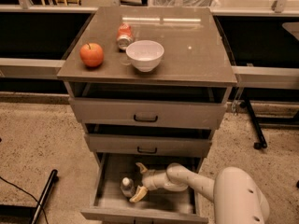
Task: Place blue plastic bottle into bottom drawer
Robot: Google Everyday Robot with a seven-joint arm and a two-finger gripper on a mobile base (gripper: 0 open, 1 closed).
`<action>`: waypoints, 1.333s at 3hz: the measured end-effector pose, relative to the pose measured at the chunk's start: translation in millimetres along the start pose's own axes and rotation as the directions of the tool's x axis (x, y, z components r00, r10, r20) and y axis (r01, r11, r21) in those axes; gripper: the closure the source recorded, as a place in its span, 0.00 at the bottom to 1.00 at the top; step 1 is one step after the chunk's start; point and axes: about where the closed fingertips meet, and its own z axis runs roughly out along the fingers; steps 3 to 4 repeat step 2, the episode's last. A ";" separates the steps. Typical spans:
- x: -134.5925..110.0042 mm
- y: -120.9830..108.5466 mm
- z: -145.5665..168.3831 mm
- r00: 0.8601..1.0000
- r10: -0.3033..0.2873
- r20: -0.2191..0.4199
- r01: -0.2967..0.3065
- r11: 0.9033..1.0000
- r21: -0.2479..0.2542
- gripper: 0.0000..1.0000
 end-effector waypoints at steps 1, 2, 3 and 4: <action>1.9 2.3 -25.1 1.000 0.008 0.000 -0.008 0.999 0.043 0.00; 3.9 5.5 -27.9 1.000 0.014 0.001 -0.014 0.999 0.044 0.00; 3.9 5.5 -27.9 1.000 0.014 0.001 -0.014 0.999 0.044 0.00; 3.9 5.5 -27.9 1.000 0.014 0.001 -0.014 0.999 0.044 0.00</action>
Offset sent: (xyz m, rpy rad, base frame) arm -0.0044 -0.0193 0.0088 -0.0014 -0.0138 -0.0369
